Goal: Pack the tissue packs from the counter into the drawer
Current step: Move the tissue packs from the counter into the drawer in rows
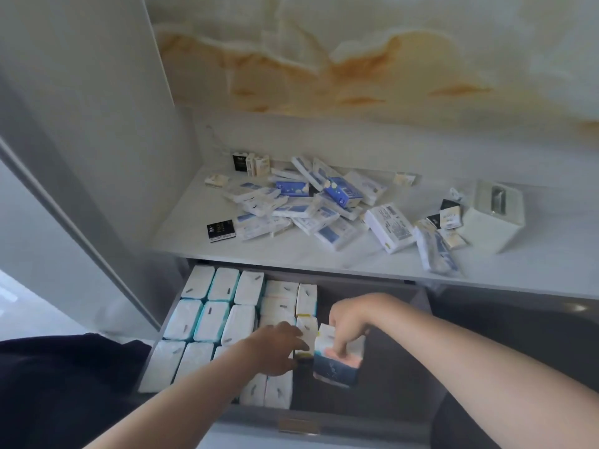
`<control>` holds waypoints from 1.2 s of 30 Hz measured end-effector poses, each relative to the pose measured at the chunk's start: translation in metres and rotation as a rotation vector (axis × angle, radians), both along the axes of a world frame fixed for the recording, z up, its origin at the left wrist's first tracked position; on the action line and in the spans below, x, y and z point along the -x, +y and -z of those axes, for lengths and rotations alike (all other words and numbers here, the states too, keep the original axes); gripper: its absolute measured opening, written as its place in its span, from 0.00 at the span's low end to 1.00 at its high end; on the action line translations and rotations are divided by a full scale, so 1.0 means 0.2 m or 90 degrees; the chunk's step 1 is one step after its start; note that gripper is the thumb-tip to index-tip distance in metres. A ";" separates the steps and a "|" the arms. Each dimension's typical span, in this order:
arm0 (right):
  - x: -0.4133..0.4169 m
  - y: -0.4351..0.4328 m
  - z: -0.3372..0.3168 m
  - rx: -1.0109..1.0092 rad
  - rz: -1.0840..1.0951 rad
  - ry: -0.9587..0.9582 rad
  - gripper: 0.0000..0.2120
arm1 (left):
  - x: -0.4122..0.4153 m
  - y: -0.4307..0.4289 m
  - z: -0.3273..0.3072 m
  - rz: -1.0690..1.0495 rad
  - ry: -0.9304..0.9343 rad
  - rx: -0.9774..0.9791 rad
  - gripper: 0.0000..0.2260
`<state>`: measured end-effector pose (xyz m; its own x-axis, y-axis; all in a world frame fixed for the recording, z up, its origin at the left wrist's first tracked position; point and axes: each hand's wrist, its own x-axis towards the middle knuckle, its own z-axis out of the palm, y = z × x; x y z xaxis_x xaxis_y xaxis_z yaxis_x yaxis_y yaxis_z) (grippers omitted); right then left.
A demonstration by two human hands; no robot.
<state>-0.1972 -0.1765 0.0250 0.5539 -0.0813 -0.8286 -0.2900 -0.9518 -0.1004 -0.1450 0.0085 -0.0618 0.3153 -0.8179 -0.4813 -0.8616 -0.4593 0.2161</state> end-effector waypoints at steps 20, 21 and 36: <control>0.20 0.26 0.55 -0.177 0.426 0.022 0.20 | 0.02 0.01 0.14 0.000 -0.081 0.051 0.33; 0.21 0.25 0.55 -0.155 0.415 -0.003 0.25 | 0.02 0.01 0.15 0.011 -0.104 0.044 0.35; 0.15 -0.01 0.38 -0.072 0.149 -0.230 0.28 | -0.02 -0.12 0.04 -0.070 -0.018 0.072 0.30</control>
